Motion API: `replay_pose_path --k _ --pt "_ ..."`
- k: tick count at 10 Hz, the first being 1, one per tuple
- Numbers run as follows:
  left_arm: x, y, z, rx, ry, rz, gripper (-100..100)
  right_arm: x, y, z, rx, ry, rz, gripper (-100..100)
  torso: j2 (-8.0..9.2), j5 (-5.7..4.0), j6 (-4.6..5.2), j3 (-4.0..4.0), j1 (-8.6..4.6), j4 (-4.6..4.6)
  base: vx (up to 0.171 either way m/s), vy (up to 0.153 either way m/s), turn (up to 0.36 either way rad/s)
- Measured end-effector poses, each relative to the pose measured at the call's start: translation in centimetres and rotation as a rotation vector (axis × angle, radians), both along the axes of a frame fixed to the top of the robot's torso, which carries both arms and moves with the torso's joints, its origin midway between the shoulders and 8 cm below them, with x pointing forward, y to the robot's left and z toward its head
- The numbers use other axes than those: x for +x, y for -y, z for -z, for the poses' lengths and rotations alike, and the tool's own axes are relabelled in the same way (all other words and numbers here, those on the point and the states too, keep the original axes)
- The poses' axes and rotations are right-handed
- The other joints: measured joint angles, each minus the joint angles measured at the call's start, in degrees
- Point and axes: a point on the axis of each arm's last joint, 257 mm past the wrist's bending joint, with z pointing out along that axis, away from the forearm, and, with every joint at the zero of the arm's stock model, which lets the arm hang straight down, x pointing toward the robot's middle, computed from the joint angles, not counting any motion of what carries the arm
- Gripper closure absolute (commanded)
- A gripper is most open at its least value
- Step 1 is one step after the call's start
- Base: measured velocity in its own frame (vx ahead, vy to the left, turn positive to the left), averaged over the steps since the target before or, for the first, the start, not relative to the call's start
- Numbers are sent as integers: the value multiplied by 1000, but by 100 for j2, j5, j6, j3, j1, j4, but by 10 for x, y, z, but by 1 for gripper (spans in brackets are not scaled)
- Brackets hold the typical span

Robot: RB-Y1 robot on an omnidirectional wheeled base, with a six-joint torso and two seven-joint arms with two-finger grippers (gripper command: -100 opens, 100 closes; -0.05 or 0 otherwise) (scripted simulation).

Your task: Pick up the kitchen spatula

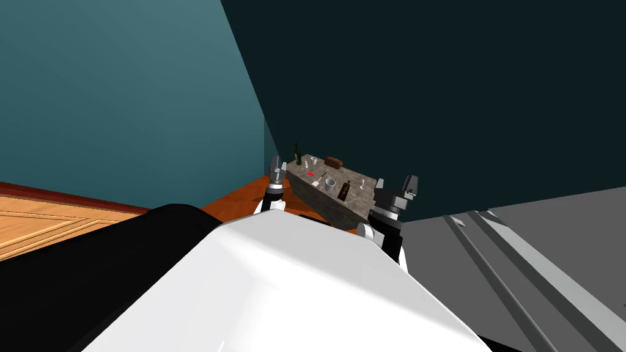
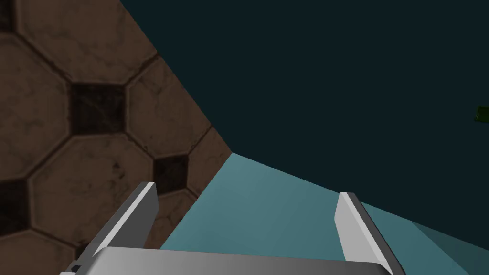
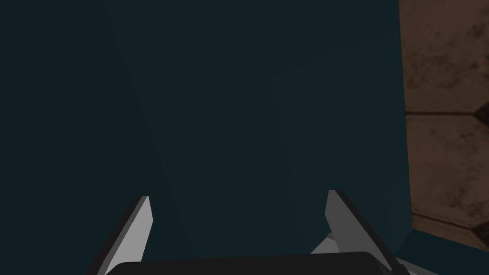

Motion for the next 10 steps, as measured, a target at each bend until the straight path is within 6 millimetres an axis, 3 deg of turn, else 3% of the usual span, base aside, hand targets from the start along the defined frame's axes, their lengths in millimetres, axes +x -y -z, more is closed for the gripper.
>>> replay_pose_path --k 10 --pt "10 56 24 70 -87 263 -100 0 0 0 0 0 0 0 42 3 -1 25 13 10 -103 28 -108"
